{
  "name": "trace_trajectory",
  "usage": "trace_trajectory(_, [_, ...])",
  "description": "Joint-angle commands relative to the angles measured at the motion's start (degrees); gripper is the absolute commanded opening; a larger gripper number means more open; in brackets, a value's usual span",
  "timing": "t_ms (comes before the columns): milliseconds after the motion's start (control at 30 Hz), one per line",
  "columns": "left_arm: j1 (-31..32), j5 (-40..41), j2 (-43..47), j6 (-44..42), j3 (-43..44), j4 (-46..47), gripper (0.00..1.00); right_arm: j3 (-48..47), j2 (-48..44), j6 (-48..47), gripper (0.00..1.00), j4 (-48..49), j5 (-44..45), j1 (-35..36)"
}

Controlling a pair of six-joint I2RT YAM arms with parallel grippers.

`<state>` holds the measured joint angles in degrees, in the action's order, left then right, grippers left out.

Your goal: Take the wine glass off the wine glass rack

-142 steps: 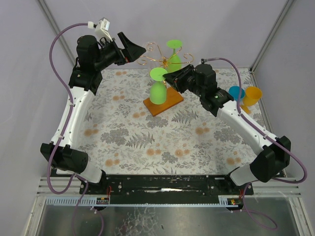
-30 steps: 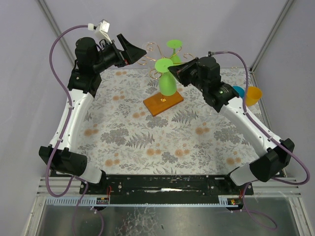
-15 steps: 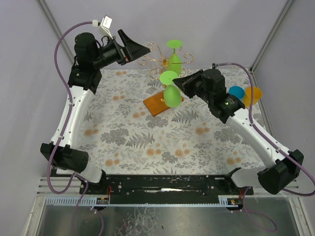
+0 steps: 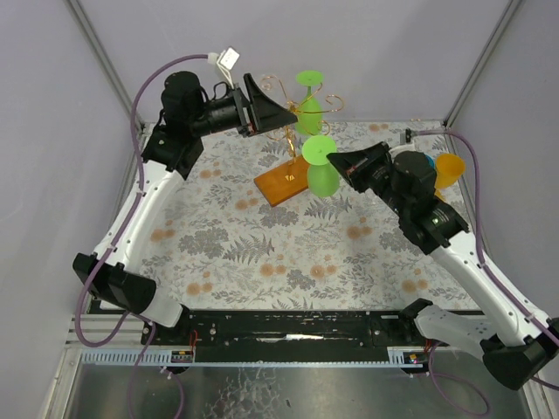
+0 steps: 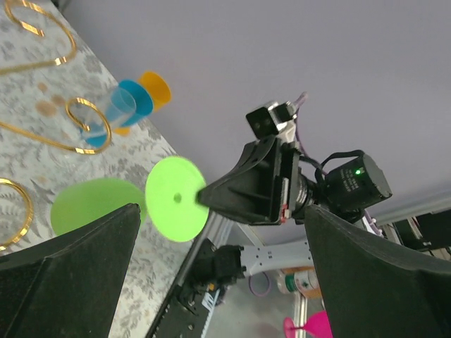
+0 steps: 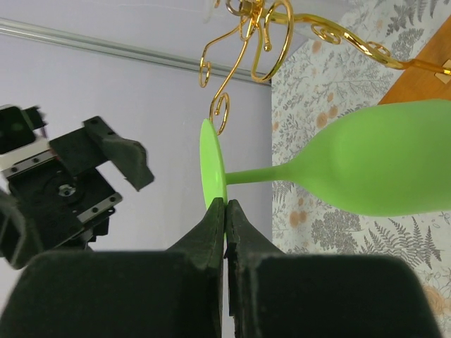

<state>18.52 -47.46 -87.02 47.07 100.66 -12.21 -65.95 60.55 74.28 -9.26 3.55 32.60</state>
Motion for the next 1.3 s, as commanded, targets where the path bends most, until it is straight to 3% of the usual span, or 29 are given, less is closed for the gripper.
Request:
trace_trajectory(0, [2.91,-2.34,1.96,1.97,-4.52,2.27,1.00,4.38,-5.27,-3.00,0.00,7.95,2.71,0.27])
trace_trajectory(433, [10.45,-4.89,-1.68,2.55,-7.00,2.39,1.00,7.70,-8.74,-8.71,0.00,16.07,-0.24,0.27])
trace_trajectory(1033, [10.95,-5.88,-6.25,3.76,-2.34,4.07,1.00,10.30,-9.33,-9.34,0.00,16.45,-2.21,0.27])
trace_trajectory(1267, [10.94,-7.56,-6.40,4.77,-2.01,5.00,0.79,10.58,-8.46,-9.66,0.00,17.48,-1.53,0.27])
